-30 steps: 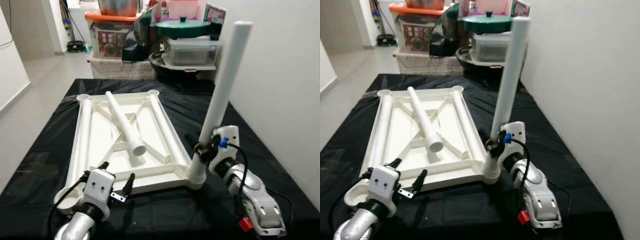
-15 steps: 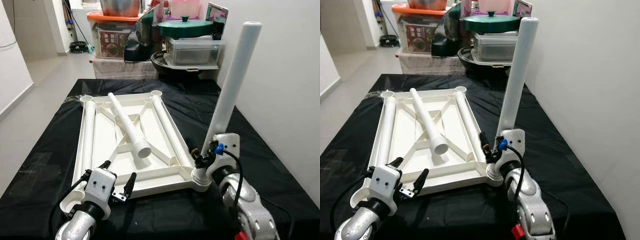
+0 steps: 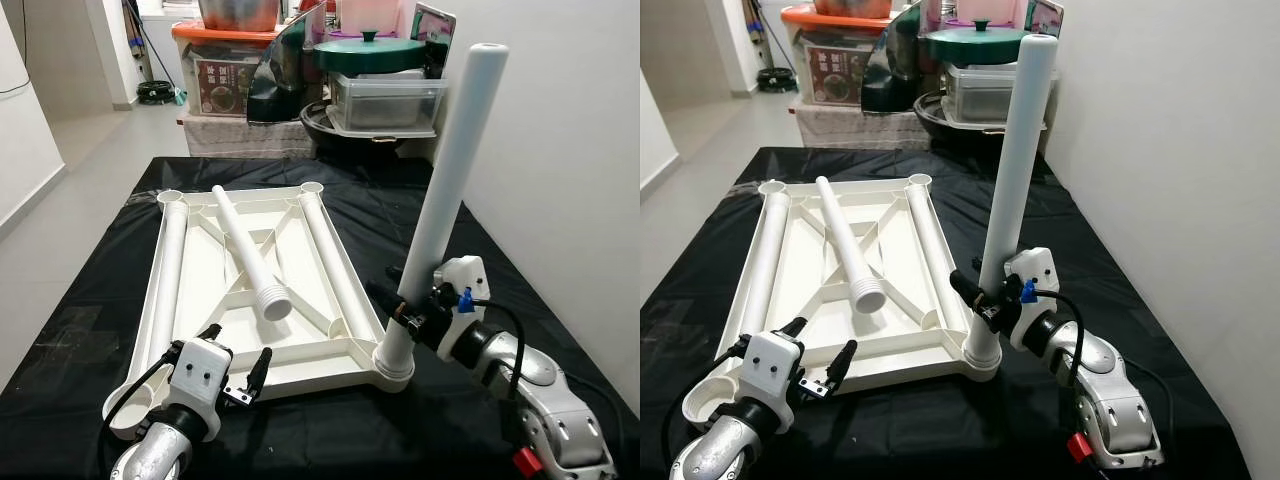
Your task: Building children table
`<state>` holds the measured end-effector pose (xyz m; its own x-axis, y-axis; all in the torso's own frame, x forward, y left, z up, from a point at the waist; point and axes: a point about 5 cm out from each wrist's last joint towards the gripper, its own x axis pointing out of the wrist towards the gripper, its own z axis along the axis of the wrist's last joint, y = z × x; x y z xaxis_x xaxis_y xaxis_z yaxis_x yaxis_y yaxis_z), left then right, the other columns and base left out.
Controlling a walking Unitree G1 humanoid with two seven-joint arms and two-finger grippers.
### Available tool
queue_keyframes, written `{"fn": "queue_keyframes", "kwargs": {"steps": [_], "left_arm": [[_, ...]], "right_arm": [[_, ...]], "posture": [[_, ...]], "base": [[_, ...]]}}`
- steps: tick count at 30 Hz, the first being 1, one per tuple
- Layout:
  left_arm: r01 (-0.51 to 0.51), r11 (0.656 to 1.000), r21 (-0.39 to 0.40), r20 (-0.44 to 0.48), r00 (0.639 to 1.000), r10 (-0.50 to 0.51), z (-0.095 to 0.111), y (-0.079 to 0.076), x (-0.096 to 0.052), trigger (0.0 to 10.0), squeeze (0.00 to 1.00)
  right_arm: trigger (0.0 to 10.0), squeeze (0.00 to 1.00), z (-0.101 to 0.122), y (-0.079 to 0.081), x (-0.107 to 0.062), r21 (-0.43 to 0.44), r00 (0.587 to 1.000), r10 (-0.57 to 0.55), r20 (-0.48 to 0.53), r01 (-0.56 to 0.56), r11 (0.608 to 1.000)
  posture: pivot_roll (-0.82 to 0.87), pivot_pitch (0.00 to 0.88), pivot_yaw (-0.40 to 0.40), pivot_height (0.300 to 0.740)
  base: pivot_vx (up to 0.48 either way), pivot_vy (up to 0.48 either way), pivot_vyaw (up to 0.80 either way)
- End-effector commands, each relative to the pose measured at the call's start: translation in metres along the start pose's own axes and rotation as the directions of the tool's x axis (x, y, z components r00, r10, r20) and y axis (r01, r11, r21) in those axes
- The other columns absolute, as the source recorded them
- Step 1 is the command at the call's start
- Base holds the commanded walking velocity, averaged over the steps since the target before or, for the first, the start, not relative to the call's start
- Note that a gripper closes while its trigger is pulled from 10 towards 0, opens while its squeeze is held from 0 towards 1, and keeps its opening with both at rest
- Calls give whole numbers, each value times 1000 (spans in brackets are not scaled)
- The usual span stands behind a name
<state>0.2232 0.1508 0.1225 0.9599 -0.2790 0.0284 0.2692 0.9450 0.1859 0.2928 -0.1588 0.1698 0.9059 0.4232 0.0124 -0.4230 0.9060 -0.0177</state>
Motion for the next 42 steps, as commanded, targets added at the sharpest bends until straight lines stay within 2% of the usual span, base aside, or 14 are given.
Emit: {"fn": "queue_keyframes", "kwargs": {"steps": [1, 8, 10, 11, 12, 13, 15, 16, 26, 27, 28, 29, 41, 42], "left_arm": [[4, 1000, 6, -2, 1000, -4, 0, -1, -1, 10000, 0], [10, 1000, 9, -2, 1000, -10, 0, -1, 0, 10000, 0], [13, 1000, 10, -3, 1000, -13, 0, -1, 0, 10000, 0], [16, 1000, 10, -3, 1000, -16, 0, -1, 1, 10000, 0], [16, 1000, 10, -3, 1000, -16, 0, -1, 1, 10000, 0], [17, 1000, 10, -2, 1000, -17, -1, -1, 2, 10000, 0], [17, 1000, 10, -1, 1000, -17, -1, 0, 2, 10000, 0], [15, 1000, 9, -1, 1000, -15, -2, 0, 2, 10000, 0], [13, 1000, 5, 0, 1000, -13, -3, -1, 3, 10000, 0], [13, 1000, 5, 1, 1000, -13, -3, -1, 3, 10000, 0], [13, 1000, 5, 1, 1000, -13, -3, -1, 3, 10000, 0], [14, 1000, 5, 1, 1000, -14, -2, -2, 3, 10000, 0], [17, 1000, 9, 0, 1000, -17, -2, -2, 2, 10000, 0], [20, 1000, 10, 1, 1000, -20, -2, -3, 3, 10000, 0]], "right_arm": [[0, 0, -26, -22, -4, -19, 959, -243, -149, 243, 970], [0, 0, -26, -7, -5, 13, 882, -453, -128, 458, 889], [3216, 0, -25, 6, -3, -5, 895, -428, -123, 431, 902], [10000, 0, -23, 19, 0, -8, 932, -348, -105, 349, 937], [10000, 0, -23, 19, 0, -8, 932, -348, -105, 349, 937], [10000, 1000, -19, 28, 1, 13, 975, -213, -57, 215, 977], [10000, 1000, -17, 28, 1, 19, 983, -180, -42, 181, 983], [10000, 0, -12, 24, 2, 25, 992, -125, -20, 125, 992], [10000, 0, -2, 12, -5, -3, 968, 251, -25, -251, 968], [5333, 0, -4, 9, -8, -14, 955, 291, -46, -292, 956], [5333, 0, -4, 9, -8, -14, 955, 291, -46, -292, 956], [0, 0, -5, 8, -9, -8, 954, 295, -47, -295, 955], [0, 0, -39, -24, 0, 102, 868, -470, -160, 488, 867], [10000, 0, -42, -6, 2, 89, 894, -418, -161, 435, 896]], "posture": [[107, 0, -73, 740], [100, 0, -64, 740], [98, 0, -61, 740], [96, 0, -61, 740], [96, 0, -61, 740], [96, 0, -66, 740], [97, 0, -67, 740], [98, 0, -68, 740], [99, 0, -72, 740], [100, 0, -72, 740], [100, 0, -72, 740], [100, 0, -72, 740], [102, 0, -66, 740], [100, 0, -64, 740]], "base": [[0, 0, 0], [0, 0, 0], [0, 0, 0], [0, 0, 0], [0, 0, 0], [0, 0, 0], [0, 0, 0], [0, 0, 0], [0, 0, 0], [0, 0, 0], [0, 0, 0], [0, 0, 0], [0, 0, 0], [0, 0, 0]]}}
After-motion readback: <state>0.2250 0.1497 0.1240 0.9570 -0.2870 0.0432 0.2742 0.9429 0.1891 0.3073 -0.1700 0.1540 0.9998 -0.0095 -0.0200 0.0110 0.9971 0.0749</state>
